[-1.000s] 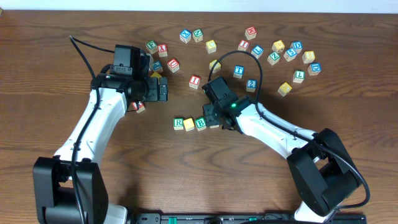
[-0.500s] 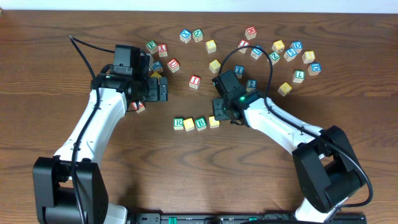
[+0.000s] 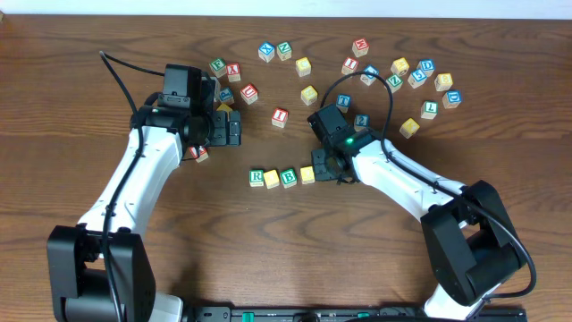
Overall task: Spell out ROBOT
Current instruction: 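Open the right gripper and raise it off the O block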
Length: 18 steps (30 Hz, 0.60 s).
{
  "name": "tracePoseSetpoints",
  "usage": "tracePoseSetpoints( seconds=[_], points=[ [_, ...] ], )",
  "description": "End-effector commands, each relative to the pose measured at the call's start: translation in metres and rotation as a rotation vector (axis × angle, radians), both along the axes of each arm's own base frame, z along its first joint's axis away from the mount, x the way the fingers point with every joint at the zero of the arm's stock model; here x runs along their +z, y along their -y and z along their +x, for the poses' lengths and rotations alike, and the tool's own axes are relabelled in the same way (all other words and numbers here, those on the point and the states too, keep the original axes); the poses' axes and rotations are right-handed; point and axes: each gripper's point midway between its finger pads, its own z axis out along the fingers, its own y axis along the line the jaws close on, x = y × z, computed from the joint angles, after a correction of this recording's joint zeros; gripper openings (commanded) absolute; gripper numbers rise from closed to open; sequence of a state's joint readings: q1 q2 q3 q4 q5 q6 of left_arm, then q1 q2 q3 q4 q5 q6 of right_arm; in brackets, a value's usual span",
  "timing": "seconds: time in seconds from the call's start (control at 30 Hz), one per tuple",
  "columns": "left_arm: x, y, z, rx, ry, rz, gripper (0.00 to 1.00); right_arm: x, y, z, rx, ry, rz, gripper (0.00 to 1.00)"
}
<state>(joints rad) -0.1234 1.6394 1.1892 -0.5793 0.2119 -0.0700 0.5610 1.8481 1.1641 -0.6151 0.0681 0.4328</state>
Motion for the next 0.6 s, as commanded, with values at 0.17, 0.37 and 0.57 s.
tracePoseSetpoints(
  seconds=[0.17,0.37,0.57],
  points=[
    [-0.003,0.002,-0.003,-0.021,-0.008,-0.003,0.98,0.013,-0.009,0.003,-0.007,0.033,0.017,0.27],
    [-0.003,0.002,-0.003,-0.021,-0.008,-0.003,0.98,0.012,-0.017,-0.002,-0.004,0.027,0.025,0.27],
    [-0.003,0.002,-0.003,-0.021,-0.008,-0.003,0.98,0.012,-0.028,-0.010,0.011,0.025,0.031,0.29]
  ],
)
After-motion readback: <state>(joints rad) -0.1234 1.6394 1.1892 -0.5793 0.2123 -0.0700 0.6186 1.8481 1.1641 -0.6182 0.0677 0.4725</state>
